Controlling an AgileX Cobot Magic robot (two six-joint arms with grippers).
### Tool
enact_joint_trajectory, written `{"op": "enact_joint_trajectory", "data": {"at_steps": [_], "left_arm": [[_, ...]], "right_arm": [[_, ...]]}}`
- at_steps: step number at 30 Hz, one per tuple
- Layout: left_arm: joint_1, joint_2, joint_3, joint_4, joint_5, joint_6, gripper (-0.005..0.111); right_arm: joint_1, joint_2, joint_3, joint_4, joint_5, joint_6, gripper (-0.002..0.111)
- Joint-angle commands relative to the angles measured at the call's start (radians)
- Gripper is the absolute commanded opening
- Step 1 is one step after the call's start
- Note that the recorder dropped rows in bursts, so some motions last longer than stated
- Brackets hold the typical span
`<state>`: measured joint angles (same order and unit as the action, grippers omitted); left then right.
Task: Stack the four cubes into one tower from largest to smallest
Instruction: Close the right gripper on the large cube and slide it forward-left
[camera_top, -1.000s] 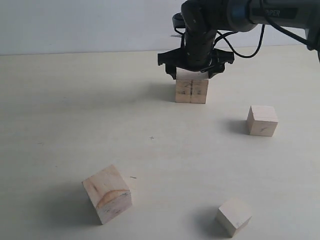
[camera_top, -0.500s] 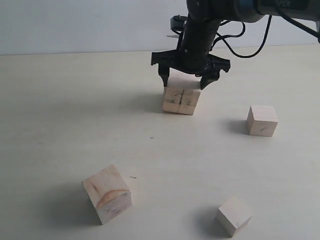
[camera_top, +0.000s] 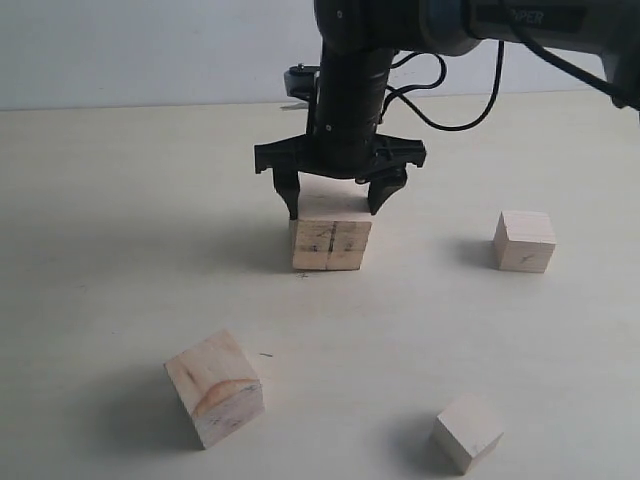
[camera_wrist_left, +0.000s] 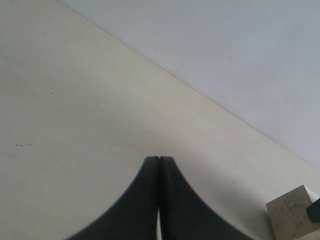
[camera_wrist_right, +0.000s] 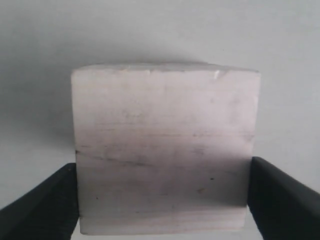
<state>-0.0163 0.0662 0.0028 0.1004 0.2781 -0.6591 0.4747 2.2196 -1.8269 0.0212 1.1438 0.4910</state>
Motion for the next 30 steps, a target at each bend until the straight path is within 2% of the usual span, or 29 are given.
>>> {"op": "enact_joint_trajectory", "data": {"at_steps": [1,5,7,15,21,28,29,30], "left_arm": [[-0.005,0.002,-0.003,-0.005,-0.003,0.009,0.000],[-0.005,0.002,-0.003,-0.005,-0.003,0.009,0.000],[-0.005,0.002,-0.003,-0.005,-0.003,0.009,0.000],[-0.005,0.002,-0.003,-0.005,-0.003,0.005,0.000],[-0.005,0.002,-0.003,-0.005,-0.003,-0.002,0.000],[-0.005,0.002,-0.003,-0.005,-0.003,-0.002,0.000],[-0.005,0.002,-0.003,-0.005,-0.003,-0.002,0.000],[-0.005,0.002,-0.003,-0.005,-0.003,-0.002,0.000]], "right_arm": [[0.020,0.002,0.005,-0.053,-0.004,0.046,0.056],[0.020,0.002,0.005,-0.048,-0.015,0.046,0.076],[0.020,0.002,0.005,-0.045,-0.012,0.044,0.080],[0.020,0.000,0.005,-0.021,-0.020,0.035,0.081],[0.020,0.000,0.005,-0.112,0.010,0.032,0.081],[0.020,0.013,0.005,-0.114,-0.075,0.030,0.081],[0.020,0.018,0.005,-0.112,-0.075,0.030,0.083],[0.020,0.026,0.005,-0.110,-0.073,0.030,0.092]]}}
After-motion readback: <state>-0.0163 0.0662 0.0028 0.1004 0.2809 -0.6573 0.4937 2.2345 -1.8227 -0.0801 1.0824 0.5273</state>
